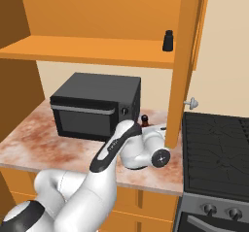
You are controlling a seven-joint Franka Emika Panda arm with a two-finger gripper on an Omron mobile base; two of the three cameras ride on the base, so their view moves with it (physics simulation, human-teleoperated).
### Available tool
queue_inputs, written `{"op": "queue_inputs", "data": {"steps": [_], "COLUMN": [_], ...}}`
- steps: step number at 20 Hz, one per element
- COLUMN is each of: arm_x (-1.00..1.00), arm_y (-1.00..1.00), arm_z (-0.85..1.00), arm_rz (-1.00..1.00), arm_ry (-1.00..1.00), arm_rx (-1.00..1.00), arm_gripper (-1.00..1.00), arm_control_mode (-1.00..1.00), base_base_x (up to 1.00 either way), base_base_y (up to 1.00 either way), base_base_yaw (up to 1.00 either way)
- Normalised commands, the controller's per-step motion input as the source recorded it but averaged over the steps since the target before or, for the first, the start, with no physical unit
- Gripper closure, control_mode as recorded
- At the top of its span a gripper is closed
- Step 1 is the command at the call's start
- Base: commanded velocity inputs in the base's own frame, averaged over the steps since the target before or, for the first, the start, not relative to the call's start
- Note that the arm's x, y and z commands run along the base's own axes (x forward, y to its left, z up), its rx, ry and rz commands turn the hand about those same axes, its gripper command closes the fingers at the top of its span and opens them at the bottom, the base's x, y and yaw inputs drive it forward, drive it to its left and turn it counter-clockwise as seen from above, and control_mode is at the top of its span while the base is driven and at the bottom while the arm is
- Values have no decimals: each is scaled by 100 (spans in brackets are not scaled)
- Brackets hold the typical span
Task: Take 2 condiments from the cabinet and move them on the counter near the stove.Make sure the condiments are lined up with each other, next to each other.
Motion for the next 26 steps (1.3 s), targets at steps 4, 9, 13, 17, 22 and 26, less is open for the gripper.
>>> {"op": "queue_inputs", "data": {"steps": [4, 9, 13, 17, 22, 26], "arm_x": [16, 15, 15, 13, 13, 10], "arm_y": [-10, -2, 0, 0, 0, 0], "arm_z": [-18, -21, -15, -11, -12, -17], "arm_rz": [3, 2, 1, 0, 0, 0], "arm_ry": [0, 0, 2, 1, 4, 2], "arm_rx": [0, 0, 0, 0, 0, 0], "arm_gripper": [100, 100, 100, 100, 100, 100], "arm_control_mode": [-100, -100, -100, -100, -100, -100], "base_base_x": [0, 0, 0, 0, 0, 0], "base_base_y": [0, 0, 0, 0, 0, 0], "base_base_yaw": [0, 0, 0, 0, 0, 0]}}
